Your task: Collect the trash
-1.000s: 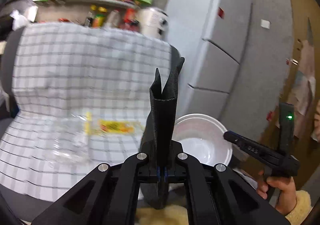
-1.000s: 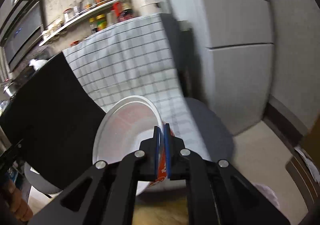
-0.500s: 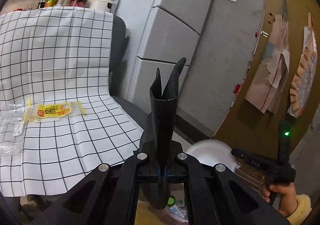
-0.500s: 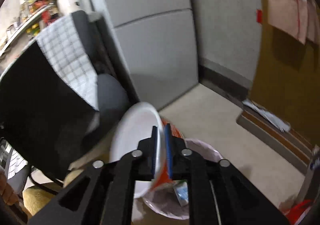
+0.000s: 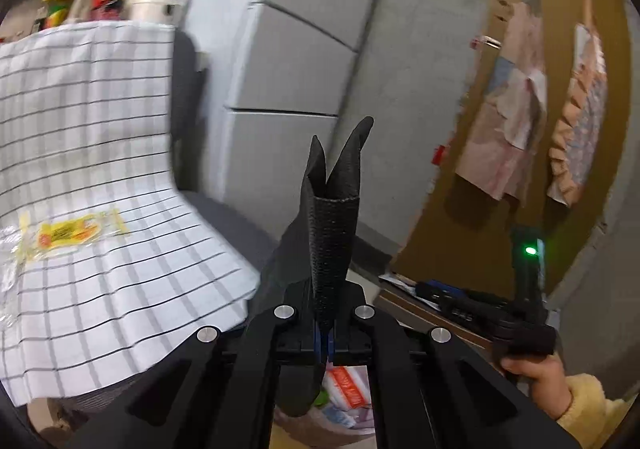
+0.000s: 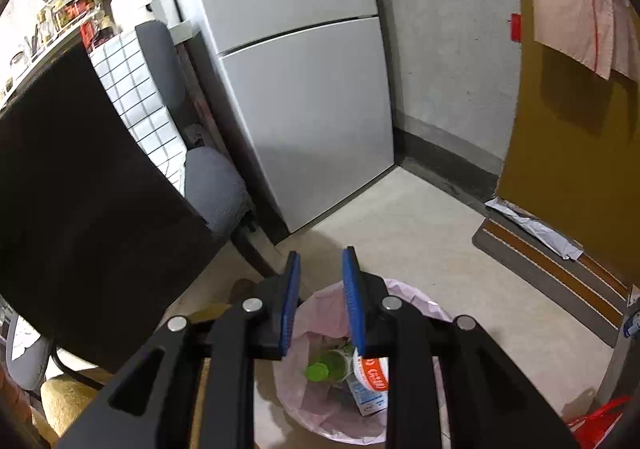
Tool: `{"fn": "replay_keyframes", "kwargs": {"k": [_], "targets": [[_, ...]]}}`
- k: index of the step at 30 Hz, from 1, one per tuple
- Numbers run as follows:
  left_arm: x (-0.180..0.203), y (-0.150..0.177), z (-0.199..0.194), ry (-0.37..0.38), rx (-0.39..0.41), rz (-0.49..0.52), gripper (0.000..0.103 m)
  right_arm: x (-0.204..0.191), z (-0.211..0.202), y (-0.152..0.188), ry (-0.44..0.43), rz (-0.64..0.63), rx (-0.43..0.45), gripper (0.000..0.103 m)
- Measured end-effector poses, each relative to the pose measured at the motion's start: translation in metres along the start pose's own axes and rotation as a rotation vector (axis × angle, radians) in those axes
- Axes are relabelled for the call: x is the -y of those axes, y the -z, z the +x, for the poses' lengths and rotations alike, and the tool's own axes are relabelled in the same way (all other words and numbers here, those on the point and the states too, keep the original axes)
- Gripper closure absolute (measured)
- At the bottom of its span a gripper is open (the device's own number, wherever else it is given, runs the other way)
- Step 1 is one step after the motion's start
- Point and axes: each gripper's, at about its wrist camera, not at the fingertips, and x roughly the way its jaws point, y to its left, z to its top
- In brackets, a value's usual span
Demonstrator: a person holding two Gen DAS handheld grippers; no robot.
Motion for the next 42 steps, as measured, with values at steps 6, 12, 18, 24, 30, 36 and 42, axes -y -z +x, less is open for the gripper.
{"fn": "replay_keyframes", "kwargs": {"k": [6,12,18,24,30,36,42], "targets": [[0.04,0.004,0.035,0.166,-0.076,0.045,0.102,0.037,-0.021,-0.006,0.068,0.051,0.057,0.081],[0.053,0.044,0.12,0.21,-0.301,0.052,0.078,0.078,-0.035,-0.007,0.164,0.101,0.105,0.079],[0.035,0.076,0.156,0.018,-0.38,0.079,0.054,0.083,-0.023,0.003,0.18,0.086,0.067,0.074],[0.012,0.074,0.135,-0.073,-0.348,0.063,0.054,0.062,-0.002,0.009,0.134,0.054,0.012,0.074],[-0.012,0.062,0.095,-0.165,-0.284,0.026,0.052,0.025,0.001,0.009,0.063,-0.01,-0.009,0.07],[-0.044,0.064,0.054,-0.28,-0.254,-0.035,0.052,-0.025,0.005,0.012,-0.036,-0.112,-0.034,0.068],[-0.084,0.061,0.001,-0.375,-0.199,-0.129,0.047,-0.08,0.007,0.012,-0.158,-0.217,-0.054,0.063]]}}
